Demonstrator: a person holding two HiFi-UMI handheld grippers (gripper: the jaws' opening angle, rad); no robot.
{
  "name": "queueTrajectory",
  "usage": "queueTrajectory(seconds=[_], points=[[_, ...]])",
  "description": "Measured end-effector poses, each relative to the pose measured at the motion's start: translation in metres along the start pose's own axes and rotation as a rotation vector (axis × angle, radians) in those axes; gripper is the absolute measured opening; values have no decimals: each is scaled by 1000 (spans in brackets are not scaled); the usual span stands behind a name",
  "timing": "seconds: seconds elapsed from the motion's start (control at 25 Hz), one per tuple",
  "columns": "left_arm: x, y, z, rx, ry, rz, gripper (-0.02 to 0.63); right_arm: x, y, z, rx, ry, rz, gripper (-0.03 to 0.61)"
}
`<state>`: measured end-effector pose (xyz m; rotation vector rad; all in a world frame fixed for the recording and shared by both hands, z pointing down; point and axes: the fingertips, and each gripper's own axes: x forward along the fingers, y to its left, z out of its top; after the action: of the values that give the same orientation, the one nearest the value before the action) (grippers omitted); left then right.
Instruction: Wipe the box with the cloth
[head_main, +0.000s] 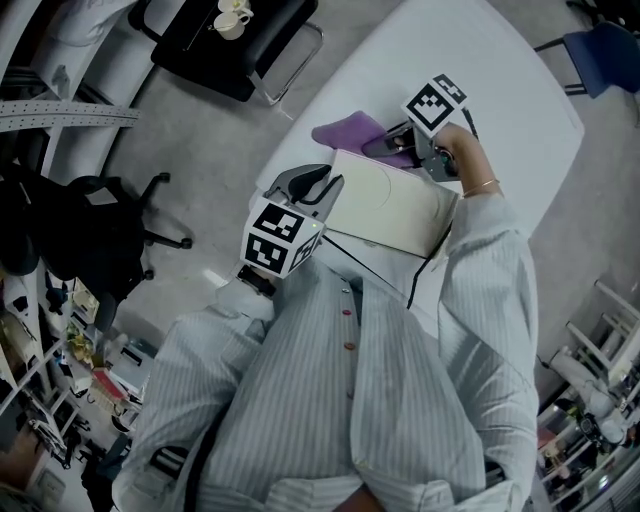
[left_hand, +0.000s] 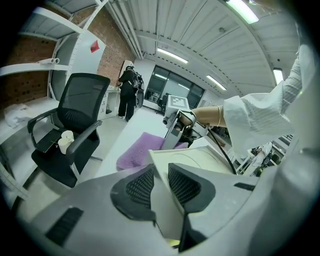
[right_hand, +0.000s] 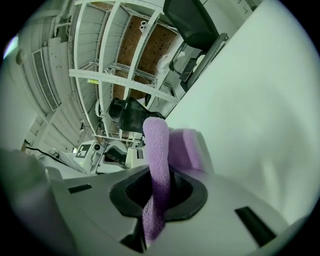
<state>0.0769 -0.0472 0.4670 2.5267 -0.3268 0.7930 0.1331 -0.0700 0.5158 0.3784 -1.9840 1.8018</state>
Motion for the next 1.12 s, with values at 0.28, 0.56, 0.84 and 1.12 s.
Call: queueTrajectory(seconds=[0.28, 0.56, 0.84, 1.12], points=[[1, -3, 0, 8, 12, -5, 84, -29, -15, -37, 46, -5, -16, 43], [0, -1, 4, 8, 23, -4, 84, -62, -31, -71, 102, 0, -55, 43], [1, -2, 4, 16, 35, -1, 84, -86, -40, -99, 133, -85, -36, 43], [2, -2, 2, 31, 43, 1, 85, -109, -29, -106, 158, -458, 155, 43]])
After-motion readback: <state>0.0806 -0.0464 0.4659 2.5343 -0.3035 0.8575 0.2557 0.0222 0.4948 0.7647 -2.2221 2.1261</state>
